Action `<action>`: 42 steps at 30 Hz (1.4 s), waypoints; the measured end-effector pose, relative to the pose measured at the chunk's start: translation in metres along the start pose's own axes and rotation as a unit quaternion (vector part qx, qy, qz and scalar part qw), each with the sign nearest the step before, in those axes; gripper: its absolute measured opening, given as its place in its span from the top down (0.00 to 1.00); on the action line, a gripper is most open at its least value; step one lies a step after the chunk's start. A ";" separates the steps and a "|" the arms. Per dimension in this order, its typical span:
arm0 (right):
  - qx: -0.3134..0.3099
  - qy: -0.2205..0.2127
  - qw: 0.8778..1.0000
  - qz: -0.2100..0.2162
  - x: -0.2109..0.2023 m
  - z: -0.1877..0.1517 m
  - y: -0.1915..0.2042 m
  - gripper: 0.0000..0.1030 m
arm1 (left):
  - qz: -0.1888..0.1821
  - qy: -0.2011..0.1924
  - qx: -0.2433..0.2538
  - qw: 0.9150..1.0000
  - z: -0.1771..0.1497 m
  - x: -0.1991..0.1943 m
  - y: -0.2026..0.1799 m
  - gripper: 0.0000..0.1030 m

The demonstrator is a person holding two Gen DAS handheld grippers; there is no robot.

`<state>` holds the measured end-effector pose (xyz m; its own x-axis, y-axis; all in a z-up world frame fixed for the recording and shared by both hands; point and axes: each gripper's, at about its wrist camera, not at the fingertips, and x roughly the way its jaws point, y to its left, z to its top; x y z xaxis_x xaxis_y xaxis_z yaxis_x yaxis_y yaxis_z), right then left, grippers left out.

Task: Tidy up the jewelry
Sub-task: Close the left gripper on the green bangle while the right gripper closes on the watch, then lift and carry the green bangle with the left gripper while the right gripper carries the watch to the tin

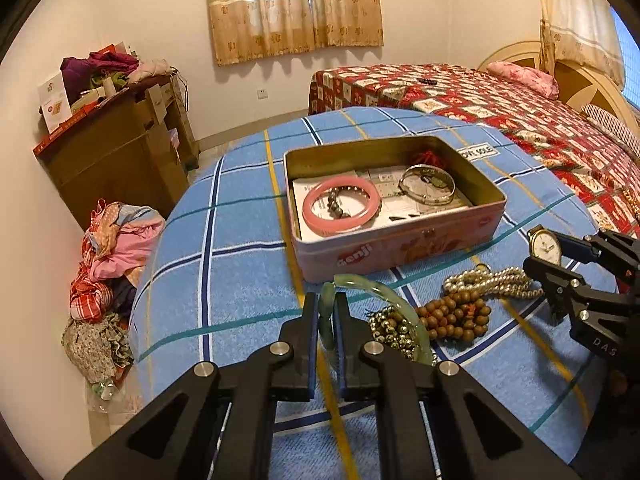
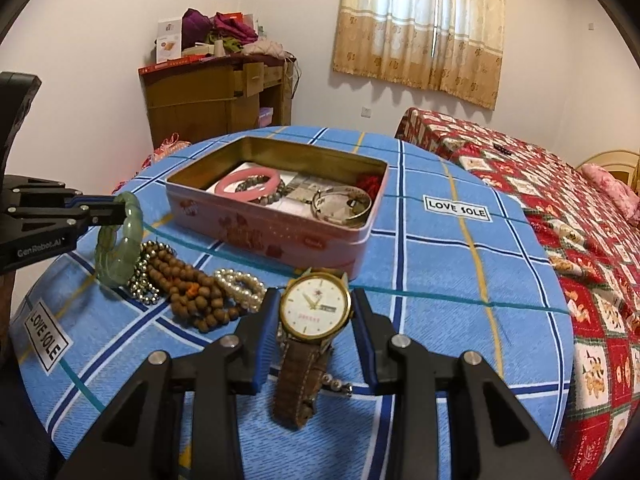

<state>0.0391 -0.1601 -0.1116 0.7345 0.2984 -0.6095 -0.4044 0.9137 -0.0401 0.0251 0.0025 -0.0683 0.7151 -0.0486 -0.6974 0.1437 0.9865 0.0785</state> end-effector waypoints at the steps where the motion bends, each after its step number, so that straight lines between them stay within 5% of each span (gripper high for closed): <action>1: 0.000 -0.001 1.000 0.000 0.000 0.000 0.000 0.63 | 0.001 -0.003 0.000 1.000 0.001 -0.002 0.000 0.94; 42: -0.004 -0.049 0.998 -0.038 -0.014 0.032 -0.019 0.63 | 0.020 -0.032 -0.011 0.999 0.026 -0.010 0.005 0.94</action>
<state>0.0538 -0.1726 -0.0768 0.8132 0.2547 -0.5233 -0.3494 0.9328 -0.0888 0.0364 0.0039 -0.0425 0.7626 -0.0182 -0.6466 0.0999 0.9909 0.0900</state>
